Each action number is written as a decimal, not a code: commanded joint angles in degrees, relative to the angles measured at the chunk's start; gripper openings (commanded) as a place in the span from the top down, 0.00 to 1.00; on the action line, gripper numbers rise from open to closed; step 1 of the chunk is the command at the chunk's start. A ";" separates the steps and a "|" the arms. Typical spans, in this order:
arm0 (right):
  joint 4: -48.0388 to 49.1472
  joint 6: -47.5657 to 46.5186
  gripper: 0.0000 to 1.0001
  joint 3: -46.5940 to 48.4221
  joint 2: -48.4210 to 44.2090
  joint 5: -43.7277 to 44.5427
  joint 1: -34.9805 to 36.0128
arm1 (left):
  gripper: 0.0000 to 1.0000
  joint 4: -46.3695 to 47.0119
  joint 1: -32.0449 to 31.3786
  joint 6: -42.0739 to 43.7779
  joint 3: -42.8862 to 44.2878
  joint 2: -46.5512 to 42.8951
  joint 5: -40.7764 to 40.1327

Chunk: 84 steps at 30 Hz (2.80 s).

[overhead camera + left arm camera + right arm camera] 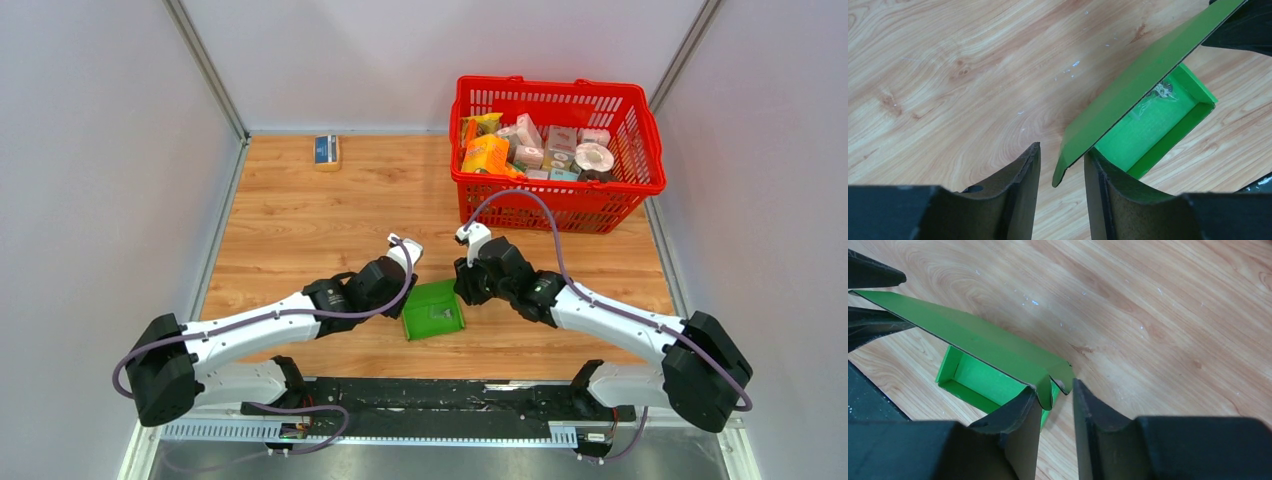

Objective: Fold the paper box

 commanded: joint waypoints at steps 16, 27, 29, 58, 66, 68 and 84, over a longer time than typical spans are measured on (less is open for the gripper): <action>5.54 5.03 1.00 3.90 3.63 13.53 5.22 | 0.98 -4.26 0.24 -6.89 7.71 5.98 -9.56; 5.89 12.33 1.00 10.41 11.10 33.06 7.87 | 1.00 -7.42 0.76 -18.48 19.13 19.16 -26.26; 6.24 13.91 1.00 10.85 13.12 33.67 7.95 | 1.00 -8.40 1.02 -21.13 19.84 21.79 -27.24; -0.88 36.95 0.98 8.14 15.85 44.31 13.49 | 1.00 15.77 0.68 -29.40 -4.41 15.21 -24.52; 4.57 34.22 0.91 2.42 11.37 44.40 16.04 | 1.00 14.98 -2.40 -29.67 -5.38 15.03 -28.73; 2.82 33.70 0.83 2.33 9.88 43.26 16.21 | 1.00 14.20 -2.75 -30.19 -5.21 15.03 -29.26; -12.22 46.24 0.07 2.77 -8.94 -5.41 -5.92 | 1.00 10.15 -5.39 -31.51 -3.36 15.56 -33.04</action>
